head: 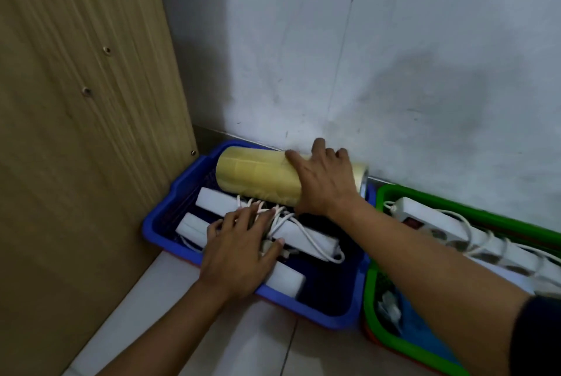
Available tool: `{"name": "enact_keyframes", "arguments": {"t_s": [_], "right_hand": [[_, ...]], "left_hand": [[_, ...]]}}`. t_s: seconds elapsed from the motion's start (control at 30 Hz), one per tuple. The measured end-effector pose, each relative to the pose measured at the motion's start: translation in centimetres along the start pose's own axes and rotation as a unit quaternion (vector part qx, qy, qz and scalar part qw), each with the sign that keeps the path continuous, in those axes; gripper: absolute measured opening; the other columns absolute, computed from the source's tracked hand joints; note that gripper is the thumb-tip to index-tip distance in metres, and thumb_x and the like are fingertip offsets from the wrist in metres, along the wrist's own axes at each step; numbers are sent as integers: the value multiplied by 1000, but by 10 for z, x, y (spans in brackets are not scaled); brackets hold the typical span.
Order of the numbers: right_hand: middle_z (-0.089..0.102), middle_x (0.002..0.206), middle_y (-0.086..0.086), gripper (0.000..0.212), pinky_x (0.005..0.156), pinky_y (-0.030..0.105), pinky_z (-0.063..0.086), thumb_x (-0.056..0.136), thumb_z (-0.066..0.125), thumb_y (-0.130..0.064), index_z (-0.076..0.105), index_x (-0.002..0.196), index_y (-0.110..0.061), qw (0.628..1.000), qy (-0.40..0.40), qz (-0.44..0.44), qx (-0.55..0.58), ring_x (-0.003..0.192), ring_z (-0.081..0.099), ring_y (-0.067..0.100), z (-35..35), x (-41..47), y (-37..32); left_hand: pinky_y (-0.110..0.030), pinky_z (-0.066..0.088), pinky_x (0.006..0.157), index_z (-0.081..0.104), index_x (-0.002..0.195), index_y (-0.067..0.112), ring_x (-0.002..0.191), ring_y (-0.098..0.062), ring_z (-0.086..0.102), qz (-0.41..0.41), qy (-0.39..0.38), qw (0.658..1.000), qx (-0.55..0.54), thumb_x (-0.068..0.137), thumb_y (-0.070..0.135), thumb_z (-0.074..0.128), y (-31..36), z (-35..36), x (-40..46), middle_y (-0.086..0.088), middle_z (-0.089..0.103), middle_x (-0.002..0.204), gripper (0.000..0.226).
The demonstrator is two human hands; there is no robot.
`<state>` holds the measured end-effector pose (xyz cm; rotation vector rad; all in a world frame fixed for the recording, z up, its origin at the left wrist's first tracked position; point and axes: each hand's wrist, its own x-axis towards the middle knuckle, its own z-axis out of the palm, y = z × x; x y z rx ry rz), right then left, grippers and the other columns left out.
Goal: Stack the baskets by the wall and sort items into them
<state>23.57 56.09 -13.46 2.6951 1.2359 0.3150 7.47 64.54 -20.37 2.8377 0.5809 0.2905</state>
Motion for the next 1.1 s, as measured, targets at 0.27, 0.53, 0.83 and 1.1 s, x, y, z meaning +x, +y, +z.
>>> {"name": "enact_keyframes", "arguments": {"t_s": [0.27, 0.53, 0.83, 1.1], "right_hand": [[43, 145, 3, 85, 104, 52, 28, 68, 55, -70, 26, 143, -44, 984, -36, 54, 166, 129, 41, 33, 24, -5, 18], [17, 157, 6, 71, 108, 65, 17, 87, 25, -71, -2, 147, -46, 987, -97, 68, 111, 142, 19, 34, 36, -21, 14], [-17, 160, 3, 72, 113, 63, 7, 96, 40, -30, -7, 150, -38, 971, -131, 81, 182, 146, -18, 29, 28, -65, 18], [31, 151, 9, 76, 110, 43, 34, 88, 58, -43, 16, 150, -27, 928, -22, 101, 358, 135, 37, 28, -59, -92, 71]], "left_hand": [[-43, 32, 101, 39, 133, 36, 124, -20, 42, -2, 0, 1000, 16, 81, 62, 24, -2, 2, 2, 7, 44, 138, 60], [-42, 30, 103, 34, 136, 37, 128, -20, 36, -5, -35, 999, 24, 81, 63, 18, -1, 0, 2, 7, 37, 144, 63], [-50, 9, 114, 11, 148, 34, 145, -15, 10, -18, -173, 985, 14, 70, 68, 1, 4, -24, -8, 7, 7, 159, 85], [-44, 6, 117, 9, 149, 30, 147, -19, 3, -23, -173, 984, 25, 88, 66, 16, 20, -74, -4, 3, 1, 160, 72]]}}
